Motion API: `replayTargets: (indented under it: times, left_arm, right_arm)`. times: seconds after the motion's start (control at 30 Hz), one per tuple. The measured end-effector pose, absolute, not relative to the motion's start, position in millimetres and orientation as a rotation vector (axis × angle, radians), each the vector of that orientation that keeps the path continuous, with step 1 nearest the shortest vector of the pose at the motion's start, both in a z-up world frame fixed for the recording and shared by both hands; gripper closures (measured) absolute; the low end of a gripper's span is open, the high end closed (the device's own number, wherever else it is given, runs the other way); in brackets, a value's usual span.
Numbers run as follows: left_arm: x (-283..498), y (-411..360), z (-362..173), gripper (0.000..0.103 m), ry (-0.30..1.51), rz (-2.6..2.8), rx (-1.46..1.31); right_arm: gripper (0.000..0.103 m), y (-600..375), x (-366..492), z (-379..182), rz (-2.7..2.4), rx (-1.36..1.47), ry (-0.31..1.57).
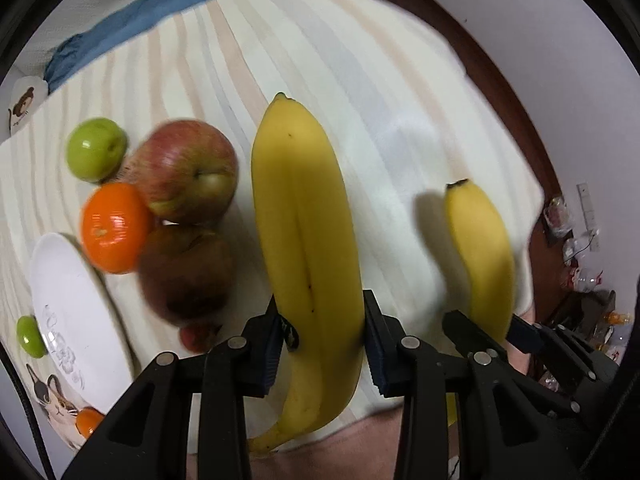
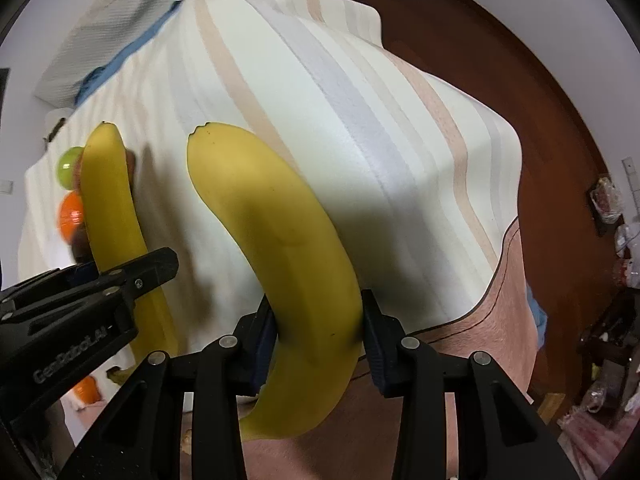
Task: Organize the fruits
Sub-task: 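Carry both bananas onto the white plate and open both tools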
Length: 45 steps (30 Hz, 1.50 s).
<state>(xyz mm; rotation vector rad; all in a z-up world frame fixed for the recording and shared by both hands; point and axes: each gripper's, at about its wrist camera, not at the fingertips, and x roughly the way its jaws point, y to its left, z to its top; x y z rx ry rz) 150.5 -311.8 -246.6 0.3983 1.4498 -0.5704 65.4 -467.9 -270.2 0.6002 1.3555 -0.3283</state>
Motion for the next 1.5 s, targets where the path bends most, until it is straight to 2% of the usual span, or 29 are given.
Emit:
replayTargets:
  times: [0.27,0.43,0.7,0.8,0.83,1.07,1.33,1.5]
  left_arm:
    - [144,-253,-188,0.070,1.376,-0.554,0.273]
    - [190,-225,-152,0.070,1.338,-0.495,0.166]
    - [224,-109,-170,0.070,1.342,-0.316,0.067]
    - [223,-66,-194,0.070,1.383,-0.250,0.030]
    - [227,-78,-202,0.070,1.399,-0.237,0.015]
    - [256,-16,-240,0.070,1.518,-0.138,-0.227]
    - [261,-3,-270,0.070,1.599,-0.110,-0.398]
    - [260,0,-279,0.070,1.612,-0.103,-0.413]
  right_arm:
    - [0.062,-448,41,-215,-0.226,0.590,1.296]
    - [0.062,-419,55,-179,-0.150,0.542,1.275]
    - [0.062,-342,106,-151,-0.044,0.460,1.277]
    - [0.062,-310,126,-155,-0.024,0.437,1.295]
    - [0.062,-292,136,-158,-0.015,0.429,1.309]
    - [0.061,-224,187,-201,-0.042,0.458,1.397]
    - [0.061,-198,210,-242,-0.131,0.468,1.445]
    - [0.061,-190,216,-265,-0.165,0.459,1.482]
